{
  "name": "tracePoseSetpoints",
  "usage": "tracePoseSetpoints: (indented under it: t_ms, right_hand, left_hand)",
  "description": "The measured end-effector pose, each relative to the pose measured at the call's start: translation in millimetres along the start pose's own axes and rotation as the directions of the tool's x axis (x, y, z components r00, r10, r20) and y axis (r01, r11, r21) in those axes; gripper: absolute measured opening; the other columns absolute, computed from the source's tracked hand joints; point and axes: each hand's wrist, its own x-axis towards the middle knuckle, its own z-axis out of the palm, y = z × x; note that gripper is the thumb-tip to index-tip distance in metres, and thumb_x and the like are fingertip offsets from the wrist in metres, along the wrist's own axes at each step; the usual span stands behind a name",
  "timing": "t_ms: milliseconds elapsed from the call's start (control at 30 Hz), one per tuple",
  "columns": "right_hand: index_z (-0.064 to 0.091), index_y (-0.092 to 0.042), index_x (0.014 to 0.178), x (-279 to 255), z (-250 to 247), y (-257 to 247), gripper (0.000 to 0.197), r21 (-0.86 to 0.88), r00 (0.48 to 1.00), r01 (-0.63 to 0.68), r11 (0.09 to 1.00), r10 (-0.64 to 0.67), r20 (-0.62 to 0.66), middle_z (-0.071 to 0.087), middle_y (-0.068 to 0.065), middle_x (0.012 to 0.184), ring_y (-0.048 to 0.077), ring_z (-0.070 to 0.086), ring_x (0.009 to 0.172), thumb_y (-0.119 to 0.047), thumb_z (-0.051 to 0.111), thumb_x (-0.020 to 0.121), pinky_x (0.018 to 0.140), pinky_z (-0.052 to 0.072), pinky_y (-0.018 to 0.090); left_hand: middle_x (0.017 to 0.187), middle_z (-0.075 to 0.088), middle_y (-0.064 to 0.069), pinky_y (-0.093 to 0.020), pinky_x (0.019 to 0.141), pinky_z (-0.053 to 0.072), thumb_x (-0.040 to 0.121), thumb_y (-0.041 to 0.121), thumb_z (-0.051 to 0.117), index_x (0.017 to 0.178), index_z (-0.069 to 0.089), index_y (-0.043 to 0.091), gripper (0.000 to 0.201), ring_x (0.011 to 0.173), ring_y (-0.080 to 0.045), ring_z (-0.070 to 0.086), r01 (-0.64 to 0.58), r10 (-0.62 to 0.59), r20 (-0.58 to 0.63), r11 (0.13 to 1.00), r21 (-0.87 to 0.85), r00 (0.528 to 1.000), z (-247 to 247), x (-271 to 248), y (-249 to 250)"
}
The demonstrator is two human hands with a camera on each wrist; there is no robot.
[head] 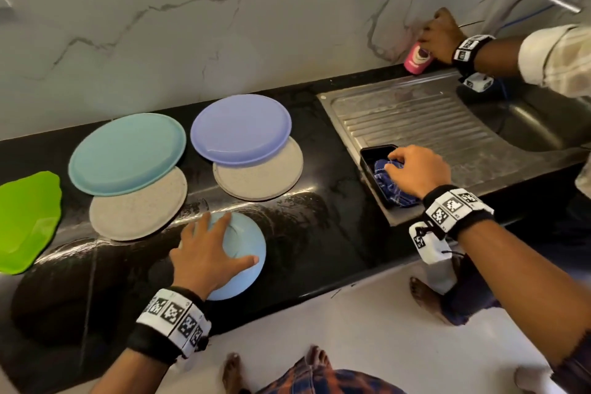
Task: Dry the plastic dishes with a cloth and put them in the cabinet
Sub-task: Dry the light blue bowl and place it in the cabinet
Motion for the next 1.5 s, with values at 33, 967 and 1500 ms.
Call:
tracePoseSetpoints:
  t_ms: [33, 967, 1500]
  right_hand:
    - [0.071, -0.029, 0.116, 6.5, 0.1, 10.8, 0.031, -0.021, 0.999, -0.03, 0.999, 0.031, 0.017, 0.07, 0.002, 0.118, 0.033, 0.063, 0.111, -0.039, 0.065, 0.087, 0.088, 0.051, 0.04]
    - [0.074, -0.033, 0.104, -35.9, 15.9, -124.5, 0.032, 0.49, 0.885, 0.361, 0.793, -0.457, 0.088, 0.073, -0.008, 0.088, 0.01, 0.064, 0.079, -0.031, 0.071, 0.073, 0.08, 0.053, 0.026]
    - [0.043, -0.025, 0.147, -84.2, 122.9, -231.1, 0.05, 0.332, 0.557, 0.682, 0.652, -0.757, 0.342, 0.051, 0.012, 0.138, 0.034, 0.048, 0.123, -0.035, 0.048, 0.098, 0.103, 0.042, 0.044]
  left_hand:
    - [0.163, 0.015, 0.0, -0.058, 0.106, 0.036, 0.062, 0.084, 0.064, 0.152, 0.019, 0.045, 0.108, 0.147, -0.03, 0.017, -0.029, 0.029, 0.002, 0.999, 0.019, 1.0, 3.6, 0.7, 12.8]
    - [0.159, 0.03, -0.002, -0.045, 0.115, 0.033, 0.053, 0.089, 0.054, 0.151, 0.034, 0.036, 0.113, 0.144, -0.023, 0.032, 0.067, -0.111, -0.09, 0.916, -0.396, 0.99, 17.9, -15.9, -16.5]
    - [0.159, 0.03, -0.003, -0.037, 0.119, 0.027, 0.062, 0.056, 0.087, 0.153, 0.033, 0.021, 0.111, 0.146, -0.017, 0.029, 0.117, -0.193, -0.097, 0.849, -0.515, 0.976, 7.6, -42.5, -58.3]
